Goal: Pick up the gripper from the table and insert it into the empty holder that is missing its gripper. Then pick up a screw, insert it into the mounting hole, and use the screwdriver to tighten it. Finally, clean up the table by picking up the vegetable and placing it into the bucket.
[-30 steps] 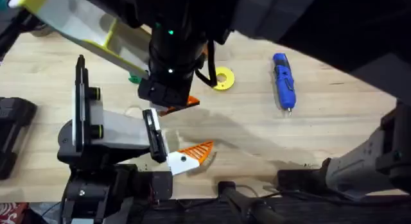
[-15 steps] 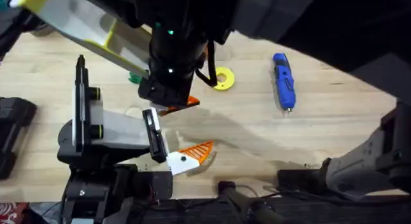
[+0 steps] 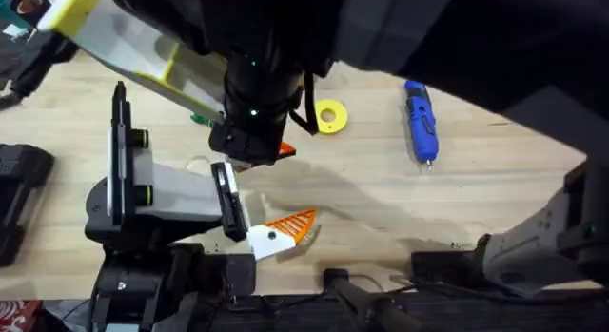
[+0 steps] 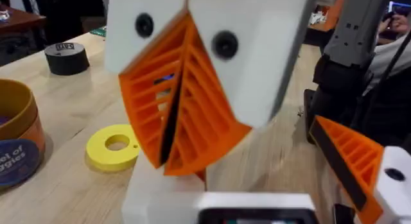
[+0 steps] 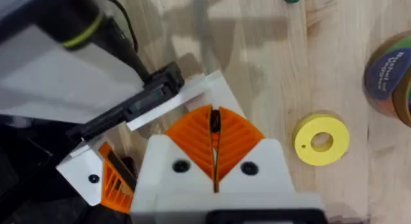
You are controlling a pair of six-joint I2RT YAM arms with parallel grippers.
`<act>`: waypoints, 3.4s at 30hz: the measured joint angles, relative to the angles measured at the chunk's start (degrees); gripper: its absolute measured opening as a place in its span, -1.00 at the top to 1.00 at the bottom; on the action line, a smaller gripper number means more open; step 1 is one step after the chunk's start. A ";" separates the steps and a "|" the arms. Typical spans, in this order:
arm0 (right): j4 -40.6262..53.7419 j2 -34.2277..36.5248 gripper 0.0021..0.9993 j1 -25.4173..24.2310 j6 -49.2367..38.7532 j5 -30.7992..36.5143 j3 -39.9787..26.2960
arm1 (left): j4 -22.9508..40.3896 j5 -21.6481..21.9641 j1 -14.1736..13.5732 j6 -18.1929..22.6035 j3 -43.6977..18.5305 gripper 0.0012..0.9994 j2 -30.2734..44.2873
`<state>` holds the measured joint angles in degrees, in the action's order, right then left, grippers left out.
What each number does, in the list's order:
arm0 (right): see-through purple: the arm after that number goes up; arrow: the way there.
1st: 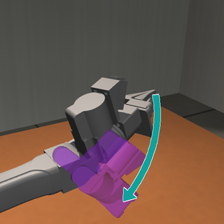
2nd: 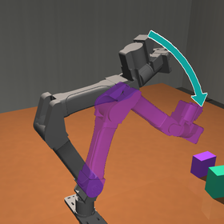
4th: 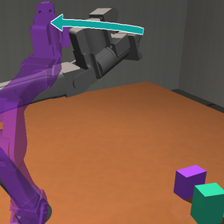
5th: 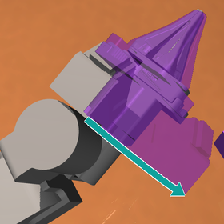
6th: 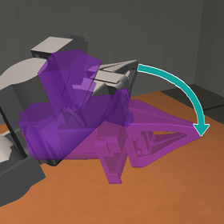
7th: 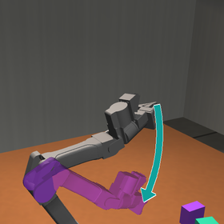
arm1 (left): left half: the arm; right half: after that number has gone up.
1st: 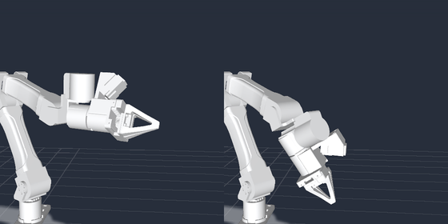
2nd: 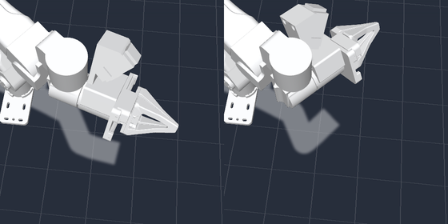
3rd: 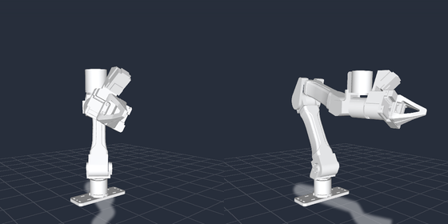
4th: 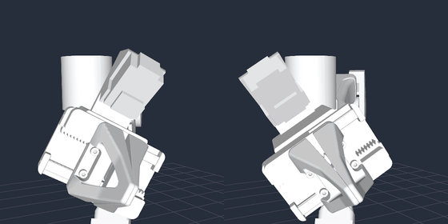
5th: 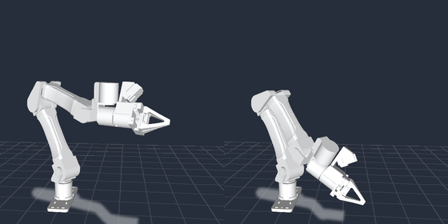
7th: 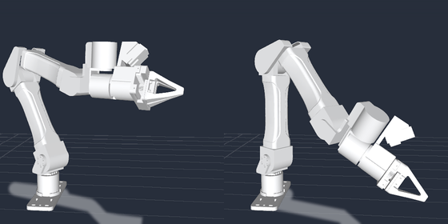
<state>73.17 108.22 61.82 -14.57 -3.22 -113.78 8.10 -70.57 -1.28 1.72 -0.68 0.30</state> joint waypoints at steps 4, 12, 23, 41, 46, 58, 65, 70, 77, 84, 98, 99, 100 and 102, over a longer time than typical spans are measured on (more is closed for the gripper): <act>0.00 0.00 0.99 0.00 0.00 -0.01 0.02 | 0.00 0.00 0.00 0.00 0.01 -0.97 0.00; 0.00 -0.01 0.99 0.00 0.00 -0.02 0.04 | 0.00 0.00 0.00 0.00 0.00 -0.97 0.01; -0.02 0.00 0.99 0.00 0.01 -0.02 0.07 | 0.00 0.00 0.00 0.00 -0.01 -0.97 -0.01; 0.39 -0.22 -0.99 -0.85 0.39 1.29 0.07 | 0.02 -0.07 0.02 -0.02 -0.01 -0.97 0.02; 0.31 -0.22 -0.99 -0.83 0.39 1.33 0.07 | 0.02 -0.07 0.02 -0.04 0.00 -0.97 0.00; -0.11 -0.96 -0.99 -0.76 0.42 1.42 0.26 | 0.02 -0.17 0.02 -0.02 -0.01 -0.97 -0.01; -0.76 -2.52 -0.99 -0.44 0.44 0.76 0.26 | 0.02 -0.20 0.02 -0.02 -0.01 -0.97 0.00; -0.47 -2.99 -0.99 -0.62 0.66 0.61 0.26 | 0.02 -0.20 0.02 -0.01 0.00 -0.97 -0.01; 0.32 -2.99 -0.92 -1.35 0.99 0.55 0.26 | 0.04 -0.20 0.02 0.00 -0.01 -0.97 -0.01; 0.31 -2.99 -0.70 -2.87 1.53 -1.44 0.28 | 0.04 -0.20 0.02 0.00 0.02 -0.97 0.02; 0.15 -1.34 -0.58 -3.23 2.14 -2.92 0.28 | 0.02 -0.20 0.02 0.00 -0.01 -0.97 -0.01; 0.13 -1.21 -0.57 -3.23 2.16 -3.06 0.28 | 0.04 -0.20 0.02 0.00 0.00 -0.97 0.01; 0.13 -1.11 -0.56 -3.23 2.14 -3.30 0.31 | 0.03 -0.20 0.02 0.00 -0.01 -0.97 0.01; 0.11 -1.11 -0.54 -3.23 2.15 -3.32 0.31 | 0.03 -0.20 0.02 0.00 -0.01 -0.97 -0.01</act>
<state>73.28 107.11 58.59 -12.42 -6.55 -113.47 8.12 -70.76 -1.26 1.72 -0.69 0.30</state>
